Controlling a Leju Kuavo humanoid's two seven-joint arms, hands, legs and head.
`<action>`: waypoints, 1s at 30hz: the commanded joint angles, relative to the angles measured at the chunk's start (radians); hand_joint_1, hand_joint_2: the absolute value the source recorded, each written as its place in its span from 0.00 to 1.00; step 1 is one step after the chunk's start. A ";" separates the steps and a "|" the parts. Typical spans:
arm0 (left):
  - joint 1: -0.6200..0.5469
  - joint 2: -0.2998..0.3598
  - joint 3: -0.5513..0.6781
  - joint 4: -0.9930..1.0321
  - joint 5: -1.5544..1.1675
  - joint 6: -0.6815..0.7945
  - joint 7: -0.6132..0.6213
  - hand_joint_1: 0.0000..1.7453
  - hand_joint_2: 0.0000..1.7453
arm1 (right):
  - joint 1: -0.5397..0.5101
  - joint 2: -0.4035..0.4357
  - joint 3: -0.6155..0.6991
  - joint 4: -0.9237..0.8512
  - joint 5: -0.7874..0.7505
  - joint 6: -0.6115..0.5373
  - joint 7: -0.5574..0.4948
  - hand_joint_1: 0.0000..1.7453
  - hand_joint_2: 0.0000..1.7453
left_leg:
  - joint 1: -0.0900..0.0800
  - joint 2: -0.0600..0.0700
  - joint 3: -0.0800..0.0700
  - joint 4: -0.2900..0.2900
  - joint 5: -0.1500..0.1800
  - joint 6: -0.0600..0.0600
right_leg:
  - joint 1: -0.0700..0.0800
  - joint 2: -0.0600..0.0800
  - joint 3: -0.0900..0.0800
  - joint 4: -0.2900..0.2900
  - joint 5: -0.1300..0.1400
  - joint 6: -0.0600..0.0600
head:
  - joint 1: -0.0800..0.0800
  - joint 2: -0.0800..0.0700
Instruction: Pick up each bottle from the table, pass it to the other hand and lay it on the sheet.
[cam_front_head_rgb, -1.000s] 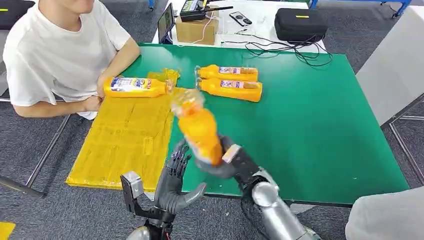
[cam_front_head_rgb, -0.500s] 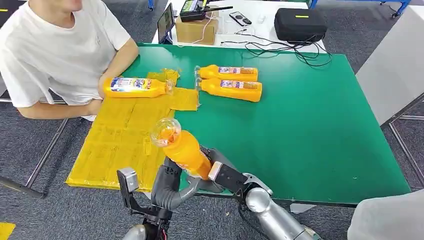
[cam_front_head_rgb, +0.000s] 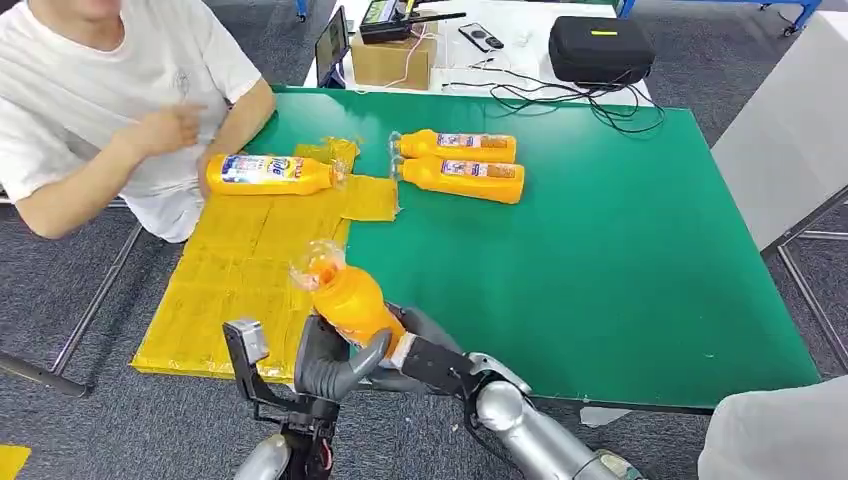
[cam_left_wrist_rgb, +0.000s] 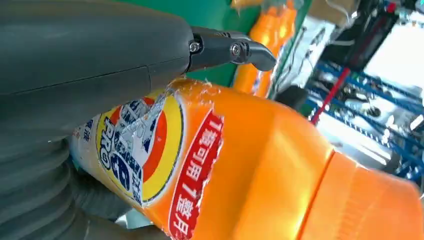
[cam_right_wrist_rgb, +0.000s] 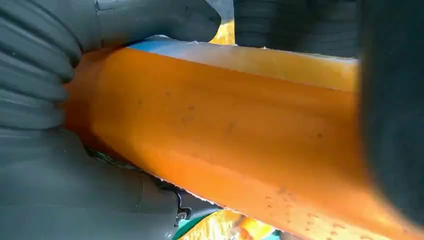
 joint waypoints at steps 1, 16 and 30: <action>-0.054 -0.024 0.029 0.100 0.055 -0.008 0.026 1.00 1.00 | -0.082 0.039 0.095 0.093 0.035 -0.022 0.037 1.00 1.00 | 0.001 0.002 0.005 0.000 -0.002 -0.002 | 0.001 0.001 0.004 0.000 -0.001 -0.003 | 0.000 0.000; 0.001 -0.019 0.075 0.029 0.033 0.068 -0.012 1.00 1.00 | 0.052 0.061 0.019 -0.080 0.191 -0.428 0.006 0.00 0.00 | 0.002 0.001 0.005 0.000 -0.003 -0.002 | 0.002 0.000 0.005 0.000 -0.002 -0.003 | 0.000 0.000; -0.067 0.024 0.165 0.176 -0.445 0.292 -0.110 1.00 1.00 | 0.221 -0.012 -0.084 -0.243 0.323 -0.622 -0.068 0.00 0.00 | 0.001 -0.003 0.005 -0.002 0.000 -0.002 | 0.001 -0.005 0.005 -0.003 -0.002 -0.003 | 0.000 0.000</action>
